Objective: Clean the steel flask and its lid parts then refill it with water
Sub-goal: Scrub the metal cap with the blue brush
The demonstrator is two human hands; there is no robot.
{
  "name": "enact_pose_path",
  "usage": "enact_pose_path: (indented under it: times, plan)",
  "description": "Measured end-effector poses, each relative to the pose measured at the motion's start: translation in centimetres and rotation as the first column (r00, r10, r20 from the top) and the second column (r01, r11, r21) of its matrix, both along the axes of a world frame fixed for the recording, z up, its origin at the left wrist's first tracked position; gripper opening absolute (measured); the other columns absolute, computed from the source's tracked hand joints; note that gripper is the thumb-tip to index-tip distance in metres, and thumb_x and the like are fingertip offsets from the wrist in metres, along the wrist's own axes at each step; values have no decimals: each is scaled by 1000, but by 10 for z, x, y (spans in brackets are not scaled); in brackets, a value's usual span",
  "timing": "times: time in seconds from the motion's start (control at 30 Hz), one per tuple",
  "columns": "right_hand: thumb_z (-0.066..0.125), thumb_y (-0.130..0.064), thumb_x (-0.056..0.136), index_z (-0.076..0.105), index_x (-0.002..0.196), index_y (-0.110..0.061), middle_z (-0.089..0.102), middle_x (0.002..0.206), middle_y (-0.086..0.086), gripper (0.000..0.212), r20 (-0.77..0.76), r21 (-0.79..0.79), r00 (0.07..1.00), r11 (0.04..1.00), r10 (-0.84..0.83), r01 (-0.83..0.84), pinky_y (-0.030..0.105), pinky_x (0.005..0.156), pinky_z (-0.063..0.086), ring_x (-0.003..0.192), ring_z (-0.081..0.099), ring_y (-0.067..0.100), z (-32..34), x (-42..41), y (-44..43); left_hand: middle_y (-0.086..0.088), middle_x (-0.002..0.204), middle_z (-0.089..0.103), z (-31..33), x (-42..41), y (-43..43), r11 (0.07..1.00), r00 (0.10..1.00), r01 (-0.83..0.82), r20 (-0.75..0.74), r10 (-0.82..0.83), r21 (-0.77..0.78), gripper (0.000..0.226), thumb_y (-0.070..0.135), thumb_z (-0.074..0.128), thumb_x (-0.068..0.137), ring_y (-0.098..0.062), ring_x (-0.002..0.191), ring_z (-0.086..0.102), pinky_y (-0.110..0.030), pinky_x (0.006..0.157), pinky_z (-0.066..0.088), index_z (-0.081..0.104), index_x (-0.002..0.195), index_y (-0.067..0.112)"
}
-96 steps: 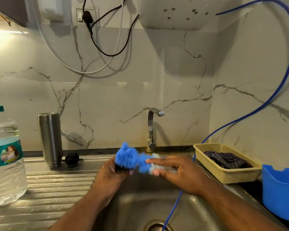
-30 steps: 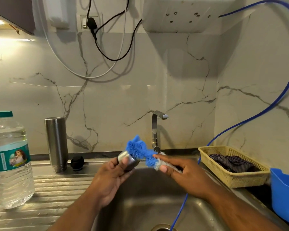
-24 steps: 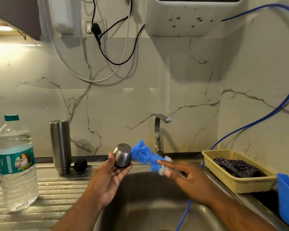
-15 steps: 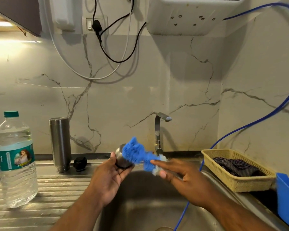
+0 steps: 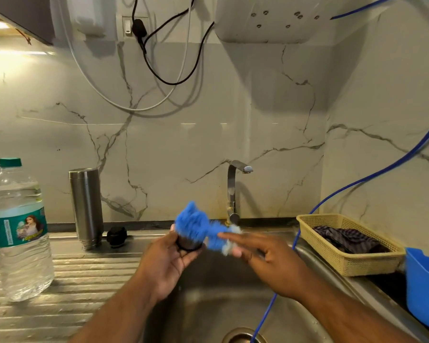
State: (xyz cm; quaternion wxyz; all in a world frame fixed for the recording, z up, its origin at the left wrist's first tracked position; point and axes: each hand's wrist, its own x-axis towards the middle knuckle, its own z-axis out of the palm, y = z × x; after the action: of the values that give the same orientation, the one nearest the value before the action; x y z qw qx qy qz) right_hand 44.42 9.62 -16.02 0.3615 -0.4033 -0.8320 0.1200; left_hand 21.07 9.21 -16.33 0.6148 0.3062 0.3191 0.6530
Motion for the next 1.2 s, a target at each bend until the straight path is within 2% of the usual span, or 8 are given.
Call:
enact_pose_path:
  times: [0.2, 0.37, 0.5, 0.63, 0.73, 0.93, 1.03, 1.2]
  plan:
    - [50, -55, 99, 37, 130, -79, 57, 126, -27, 41, 88, 25, 996, 999, -26, 24, 18, 94, 45, 114, 51, -9, 1, 5, 1, -20, 105, 76, 0, 2, 2, 1000, 999, -22, 36, 22, -11, 26, 20, 43, 108, -35, 107, 71, -49, 89, 57, 61, 118, 5]
    - [56, -45, 100, 43, 125, -79, 47, 114, -20, 45, 302, 28, 953, 1000, -10, 2, 19, 85, 44, 105, 44, -2, -5, 5, 5, -26, 105, 74, 3, -5, 8, 992, 977, -48, 201, 71, -117, 29, 20, 43, 108, -33, 87, 77, -47, 62, 64, 58, 123, 0]
    - [55, -41, 101, 44, 121, -81, 39, 103, -27, 46, 249, 65, 962, 993, -114, 101, 19, 80, 37, 102, 39, -4, -7, 21, 17, -30, 133, 58, 10, -15, 12, 993, 948, -74, 303, 100, -96, 40, 19, 35, 111, -45, 127, 56, -61, 85, 56, 43, 147, 5]
    - [56, -40, 102, 45, 118, -81, 38, 99, -30, 45, 199, 33, 978, 998, -59, 53, 16, 76, 36, 98, 39, -8, -5, 8, 9, -31, 119, 61, 8, -11, 13, 992, 942, -88, 318, 112, -91, 40, 20, 33, 111, -46, 112, 61, -64, 91, 48, 41, 146, 3]
    - [57, -40, 101, 49, 119, -79, 42, 95, -30, 44, 153, -13, 988, 1000, -26, 28, 14, 76, 35, 95, 42, -11, -6, -2, 6, -24, 132, 61, 4, -15, 11, 993, 961, -104, 251, 116, -63, 43, 28, 32, 111, -36, 121, 61, -74, 108, 32, 40, 149, 8]
    - [58, -41, 101, 58, 123, -66, 51, 101, -30, 34, 41, -80, 999, 997, -17, 21, 9, 79, 40, 100, 50, -11, -5, -17, -6, -21, 144, 56, 6, -13, 11, 986, 943, -164, 288, 168, -36, 42, 26, 35, 111, -27, 132, 56, -53, 123, 25, 42, 150, 12]
    - [54, -43, 102, 56, 128, -65, 54, 113, -24, 34, -58, -46, 995, 996, -81, 78, 10, 90, 41, 107, 50, -9, -8, -27, -2, -16, 134, 63, 6, -2, 11, 986, 955, -167, 247, 162, -2, 29, 27, 36, 111, -23, 117, 64, -42, 116, 37, 60, 121, 15]
    - [52, -47, 102, 53, 133, -63, 56, 119, -17, 35, -18, -76, 999, 997, -35, 34, 13, 92, 43, 110, 51, -3, -16, -34, -8, -18, 133, 64, 14, -7, 8, 966, 909, -241, 370, 192, 92, 28, 28, 43, 107, -26, 124, 63, -43, 115, 42, 58, 127, 16]
